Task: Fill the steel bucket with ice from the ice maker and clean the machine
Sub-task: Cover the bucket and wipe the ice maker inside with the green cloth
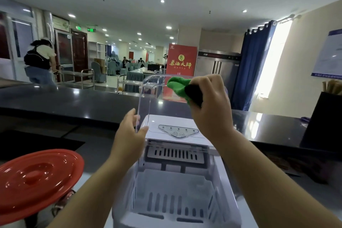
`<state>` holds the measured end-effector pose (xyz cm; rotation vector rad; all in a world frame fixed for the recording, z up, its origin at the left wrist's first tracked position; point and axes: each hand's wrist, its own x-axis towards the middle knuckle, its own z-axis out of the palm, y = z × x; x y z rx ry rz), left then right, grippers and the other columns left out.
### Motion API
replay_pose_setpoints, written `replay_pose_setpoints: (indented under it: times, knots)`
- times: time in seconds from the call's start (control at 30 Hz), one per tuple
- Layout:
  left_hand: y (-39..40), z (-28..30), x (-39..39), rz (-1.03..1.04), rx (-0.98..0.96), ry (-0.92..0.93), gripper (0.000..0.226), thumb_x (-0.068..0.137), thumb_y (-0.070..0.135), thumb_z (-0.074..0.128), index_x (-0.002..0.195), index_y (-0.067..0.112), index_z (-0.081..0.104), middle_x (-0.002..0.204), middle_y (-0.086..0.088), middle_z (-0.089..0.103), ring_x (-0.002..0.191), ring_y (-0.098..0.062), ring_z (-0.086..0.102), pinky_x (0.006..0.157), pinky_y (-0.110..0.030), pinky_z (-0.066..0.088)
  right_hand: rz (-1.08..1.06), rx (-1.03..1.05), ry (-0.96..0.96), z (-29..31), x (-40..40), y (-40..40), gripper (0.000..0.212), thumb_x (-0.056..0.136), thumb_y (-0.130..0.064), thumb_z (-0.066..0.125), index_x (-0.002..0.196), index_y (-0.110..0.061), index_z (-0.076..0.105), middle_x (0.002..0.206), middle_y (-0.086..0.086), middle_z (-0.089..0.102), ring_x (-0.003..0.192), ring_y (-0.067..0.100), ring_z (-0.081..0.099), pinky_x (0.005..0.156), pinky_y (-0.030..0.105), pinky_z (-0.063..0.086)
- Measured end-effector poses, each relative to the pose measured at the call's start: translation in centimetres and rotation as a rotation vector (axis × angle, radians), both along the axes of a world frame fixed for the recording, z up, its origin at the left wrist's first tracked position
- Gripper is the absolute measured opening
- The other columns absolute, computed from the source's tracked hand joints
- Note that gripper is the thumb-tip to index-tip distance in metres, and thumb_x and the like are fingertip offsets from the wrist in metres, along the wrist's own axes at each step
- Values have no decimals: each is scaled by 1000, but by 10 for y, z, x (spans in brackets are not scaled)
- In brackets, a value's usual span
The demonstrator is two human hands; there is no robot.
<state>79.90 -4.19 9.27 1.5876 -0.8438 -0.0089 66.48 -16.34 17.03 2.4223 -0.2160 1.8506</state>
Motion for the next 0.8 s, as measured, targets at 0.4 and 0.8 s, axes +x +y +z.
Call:
replay_pose_setpoints:
  times: [0.4, 0.8]
  knots:
    - [0, -14, 13, -121, -116, 23, 42, 88, 1, 60, 120, 26, 49, 104, 10, 63, 99, -3, 61, 85, -22, 48, -162, -244, 465, -47, 26, -13, 58, 56, -6, 83, 111, -6, 67, 92, 15, 57, 78, 32, 55, 58, 45, 52]
    - [1, -18, 20, -182, -95, 39, 38, 89, 6, 59, 119, 28, 48, 102, 11, 63, 97, 3, 60, 72, -5, 47, -226, -243, 217, 10, 59, -5, 31, 73, -4, 70, 103, 0, 68, 92, 22, 57, 77, 37, 55, 65, 46, 54]
